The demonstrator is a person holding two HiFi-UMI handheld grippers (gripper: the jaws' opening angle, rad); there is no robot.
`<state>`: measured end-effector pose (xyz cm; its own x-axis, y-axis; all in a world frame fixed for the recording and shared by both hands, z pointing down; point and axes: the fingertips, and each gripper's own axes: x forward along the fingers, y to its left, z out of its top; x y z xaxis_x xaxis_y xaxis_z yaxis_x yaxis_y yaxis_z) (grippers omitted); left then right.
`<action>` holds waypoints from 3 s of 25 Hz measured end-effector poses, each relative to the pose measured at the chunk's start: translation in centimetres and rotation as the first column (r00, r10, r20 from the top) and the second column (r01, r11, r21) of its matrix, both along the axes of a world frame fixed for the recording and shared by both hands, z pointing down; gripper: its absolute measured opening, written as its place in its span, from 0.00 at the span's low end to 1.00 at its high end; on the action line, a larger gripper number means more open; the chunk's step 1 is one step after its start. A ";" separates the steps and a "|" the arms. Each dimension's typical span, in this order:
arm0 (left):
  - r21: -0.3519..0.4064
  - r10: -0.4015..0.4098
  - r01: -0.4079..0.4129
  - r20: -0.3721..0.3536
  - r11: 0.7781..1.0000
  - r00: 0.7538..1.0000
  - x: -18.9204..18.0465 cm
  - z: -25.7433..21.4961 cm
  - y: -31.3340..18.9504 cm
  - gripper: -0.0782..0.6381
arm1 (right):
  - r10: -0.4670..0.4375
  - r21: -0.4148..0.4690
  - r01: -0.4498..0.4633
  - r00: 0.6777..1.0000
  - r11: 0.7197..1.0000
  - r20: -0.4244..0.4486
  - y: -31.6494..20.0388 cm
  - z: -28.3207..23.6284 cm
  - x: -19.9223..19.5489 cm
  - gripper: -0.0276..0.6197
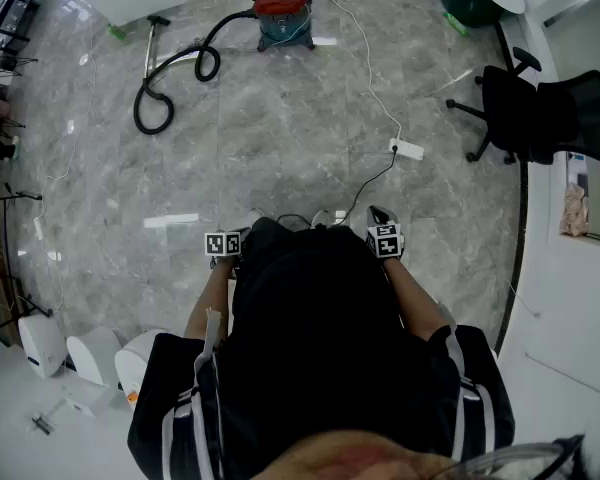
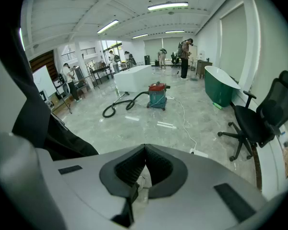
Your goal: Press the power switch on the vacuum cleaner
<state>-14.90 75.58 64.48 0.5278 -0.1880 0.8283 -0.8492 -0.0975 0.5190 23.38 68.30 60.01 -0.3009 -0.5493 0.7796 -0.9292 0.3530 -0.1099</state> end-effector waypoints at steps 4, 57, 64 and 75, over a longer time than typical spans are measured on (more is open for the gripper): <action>-0.014 0.001 -0.001 0.021 1.000 1.000 1.2 0.3 0.5 0.12 | -0.004 -0.060 0.002 1.000 0.998 -0.018 1.5 1.9 2.6 0.07; 0.920 -0.057 0.166 -0.156 0.355 0.986 7.9 -34.8 -45.9 0.12 | -0.253 0.626 0.135 0.962 0.768 0.103 -41.5 -32.3 -20.7 0.07; 0.925 -0.111 0.197 -0.169 0.325 0.979 2.1 -36.5 -53.0 0.12 | -0.224 0.579 0.093 0.961 0.810 0.160 -49.3 -32.1 -24.8 0.07; 0.932 -0.137 0.217 -0.184 0.290 0.973 -3.5 -37.4 -61.7 0.12 | -0.191 0.579 0.079 0.972 0.812 0.136 -57.3 -32.1 -28.0 0.07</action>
